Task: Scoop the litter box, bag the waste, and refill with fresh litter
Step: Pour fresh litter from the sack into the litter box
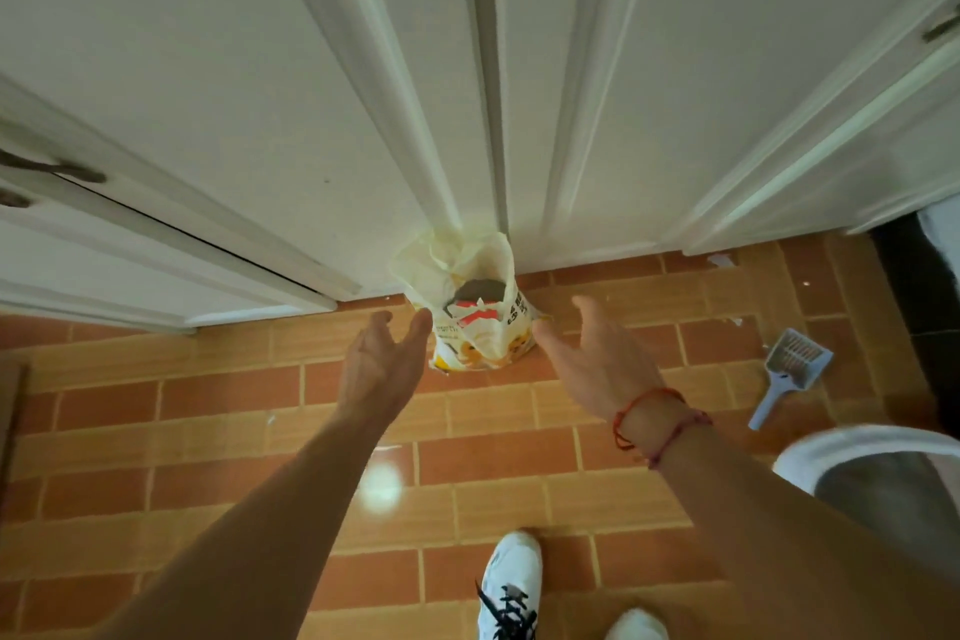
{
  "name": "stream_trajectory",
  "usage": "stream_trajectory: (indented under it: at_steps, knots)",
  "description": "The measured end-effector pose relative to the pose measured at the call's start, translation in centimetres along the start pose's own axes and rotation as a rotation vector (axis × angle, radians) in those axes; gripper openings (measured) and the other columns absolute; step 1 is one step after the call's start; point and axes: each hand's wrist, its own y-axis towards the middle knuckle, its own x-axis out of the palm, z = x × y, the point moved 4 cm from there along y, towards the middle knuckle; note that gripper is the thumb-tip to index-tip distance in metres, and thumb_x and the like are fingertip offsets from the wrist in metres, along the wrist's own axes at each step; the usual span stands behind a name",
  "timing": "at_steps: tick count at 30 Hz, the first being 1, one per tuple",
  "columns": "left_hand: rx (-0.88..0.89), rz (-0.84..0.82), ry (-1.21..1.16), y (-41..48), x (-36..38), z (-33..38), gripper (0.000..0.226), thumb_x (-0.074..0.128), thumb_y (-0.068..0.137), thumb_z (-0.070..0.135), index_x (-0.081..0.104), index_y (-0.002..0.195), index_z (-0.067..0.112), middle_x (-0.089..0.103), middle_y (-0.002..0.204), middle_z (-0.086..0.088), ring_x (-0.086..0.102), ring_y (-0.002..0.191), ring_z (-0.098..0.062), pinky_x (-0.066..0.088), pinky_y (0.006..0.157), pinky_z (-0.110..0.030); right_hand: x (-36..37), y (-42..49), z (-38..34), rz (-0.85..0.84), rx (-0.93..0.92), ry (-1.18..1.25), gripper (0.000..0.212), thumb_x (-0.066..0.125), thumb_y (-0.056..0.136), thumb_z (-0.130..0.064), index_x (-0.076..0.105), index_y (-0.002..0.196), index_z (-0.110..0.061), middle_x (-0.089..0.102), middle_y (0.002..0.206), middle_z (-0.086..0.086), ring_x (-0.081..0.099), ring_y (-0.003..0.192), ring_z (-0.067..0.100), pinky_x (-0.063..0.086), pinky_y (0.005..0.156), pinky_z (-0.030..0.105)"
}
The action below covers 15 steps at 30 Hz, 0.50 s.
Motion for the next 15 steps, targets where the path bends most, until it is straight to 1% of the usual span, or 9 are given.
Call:
stream_trajectory:
  at_steps: [2,4,6,8,10,11,13,14,15]
  knots:
    - [-0.028,-0.004,-0.051,2.8,1.5,-0.6,0.068,0.041,0.095,0.061,0.046,0.142,0.012,0.052,0.143,-0.014,0.051,0.127,-0.032,0.042,0.092,-0.04,1.4,2.7,0.1,0.012,-0.005,0.024,0.063,0.044,0.095,-0.055,0.037,0.144,-0.017,0.058,0.125,0.004,0.052,0.096,0.019,0.039,0.07,0.028]
    - [-0.035,-0.002,-0.095,5.2,2.9,-0.8,0.07,0.04,0.093,0.062,0.048,0.136,0.007,0.056,0.134,-0.017,0.055,0.114,-0.031,0.041,0.082,-0.037,3.3,4.9,0.1,-0.003,0.0,0.027,0.061,0.042,0.094,-0.058,0.042,0.138,-0.016,0.059,0.114,0.003,0.052,0.089,0.016,0.044,0.065,0.028]
    - [-0.045,0.02,-0.144,7.2,3.8,-0.8,0.074,0.04,0.094,0.061,0.044,0.139,0.004,0.053,0.135,-0.018,0.052,0.111,-0.029,0.041,0.085,-0.038,5.1,7.4,0.9,0.009,0.027,0.082,0.063,0.042,0.092,-0.06,0.043,0.137,-0.016,0.059,0.116,0.002,0.055,0.086,0.017,0.048,0.063,0.03]
    - [-0.07,0.068,-0.182,8.7,4.4,-0.9,0.076,0.044,0.093,0.06,0.038,0.145,0.005,0.049,0.14,-0.017,0.049,0.117,-0.03,0.04,0.09,-0.039,6.0,8.9,1.1,0.016,0.083,0.13,0.063,0.044,0.091,-0.059,0.044,0.136,-0.015,0.057,0.115,0.002,0.051,0.083,0.016,0.037,0.057,0.026]
    - [-0.091,0.114,-0.224,10.1,4.7,-0.9,0.073,0.047,0.091,0.057,0.04,0.142,0.005,0.051,0.132,-0.014,0.049,0.109,-0.029,0.039,0.085,-0.038,6.9,10.6,1.9,0.01,0.113,0.187,0.061,0.047,0.089,-0.059,0.05,0.129,-0.013,0.059,0.114,0.005,0.055,0.091,0.02,0.034,0.057,0.028]
    - [-0.106,0.128,-0.253,10.8,4.8,-1.0,0.073,0.048,0.088,0.057,0.043,0.138,0.005,0.053,0.126,-0.012,0.05,0.104,-0.028,0.039,0.081,-0.038,7.0,11.2,2.0,0.011,0.119,0.185,0.06,0.048,0.087,-0.059,0.052,0.126,-0.012,0.061,0.112,0.006,0.058,0.094,0.022,0.035,0.057,0.028]
    - [-0.133,0.137,-0.289,12.1,4.8,-1.1,0.072,0.049,0.077,0.058,0.056,0.121,0.002,0.063,0.113,-0.012,0.06,0.097,-0.032,0.045,0.072,-0.038,7.4,12.2,1.8,-0.001,0.11,0.208,0.062,0.054,0.079,-0.061,0.055,0.12,-0.014,0.063,0.103,0.004,0.062,0.091,0.022,0.046,0.063,0.03]
    - [-0.138,0.136,-0.286,12.5,4.7,-1.2,0.065,0.051,0.072,0.054,0.061,0.11,0.002,0.068,0.106,-0.013,0.065,0.093,-0.033,0.051,0.07,-0.04,7.5,12.8,1.6,-0.003,0.097,0.226,0.058,0.057,0.074,-0.062,0.059,0.109,-0.016,0.064,0.095,0.001,0.064,0.087,0.021,0.051,0.067,0.032]
    - [-0.134,0.131,-0.282,13.1,4.6,-1.5,0.055,0.053,0.07,0.047,0.064,0.1,0.002,0.07,0.099,-0.013,0.067,0.088,-0.032,0.057,0.071,-0.044,7.5,13.2,1.1,0.004,0.08,0.229,0.048,0.059,0.072,-0.062,0.059,0.092,-0.018,0.063,0.084,-0.002,0.064,0.081,0.019,0.054,0.068,0.033]
